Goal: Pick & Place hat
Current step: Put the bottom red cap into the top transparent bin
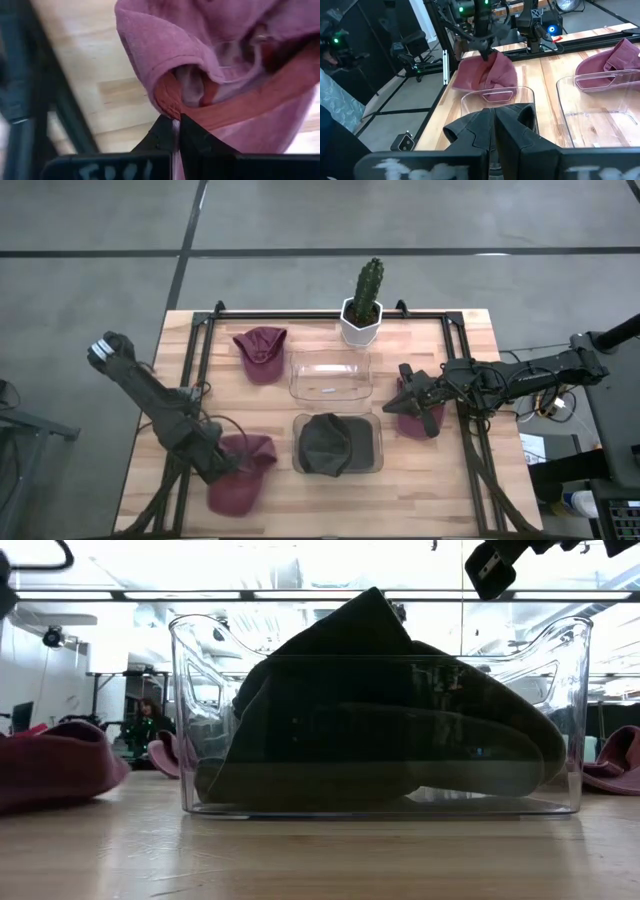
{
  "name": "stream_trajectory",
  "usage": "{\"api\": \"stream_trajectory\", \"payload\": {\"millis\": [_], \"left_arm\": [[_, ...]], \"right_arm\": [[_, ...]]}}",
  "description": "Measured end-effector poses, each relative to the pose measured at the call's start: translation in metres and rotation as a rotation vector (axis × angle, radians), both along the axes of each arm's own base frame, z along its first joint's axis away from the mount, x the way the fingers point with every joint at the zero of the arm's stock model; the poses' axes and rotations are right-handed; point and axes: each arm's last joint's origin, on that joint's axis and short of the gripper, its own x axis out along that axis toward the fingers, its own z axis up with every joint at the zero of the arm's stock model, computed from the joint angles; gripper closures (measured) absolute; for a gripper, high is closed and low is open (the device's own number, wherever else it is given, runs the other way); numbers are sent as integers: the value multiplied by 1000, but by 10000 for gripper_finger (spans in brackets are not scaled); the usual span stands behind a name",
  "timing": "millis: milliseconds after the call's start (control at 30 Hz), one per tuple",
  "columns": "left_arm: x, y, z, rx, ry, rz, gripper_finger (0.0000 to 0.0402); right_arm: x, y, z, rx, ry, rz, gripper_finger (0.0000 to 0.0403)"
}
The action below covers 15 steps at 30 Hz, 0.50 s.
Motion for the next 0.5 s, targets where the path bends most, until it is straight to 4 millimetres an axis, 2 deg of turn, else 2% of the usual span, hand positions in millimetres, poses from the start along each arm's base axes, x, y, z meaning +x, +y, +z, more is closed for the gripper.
{"api": "stream_trajectory", "payload": {"millis": [267, 500], "left_arm": [[-12, 15, 50, 104, 32, 24, 394], [-12, 27, 90, 325, -131, 83, 394]], "right_arm": [[0, 0, 0, 0, -1, 0, 385], [5, 1, 3, 26, -44, -5, 385]]}}
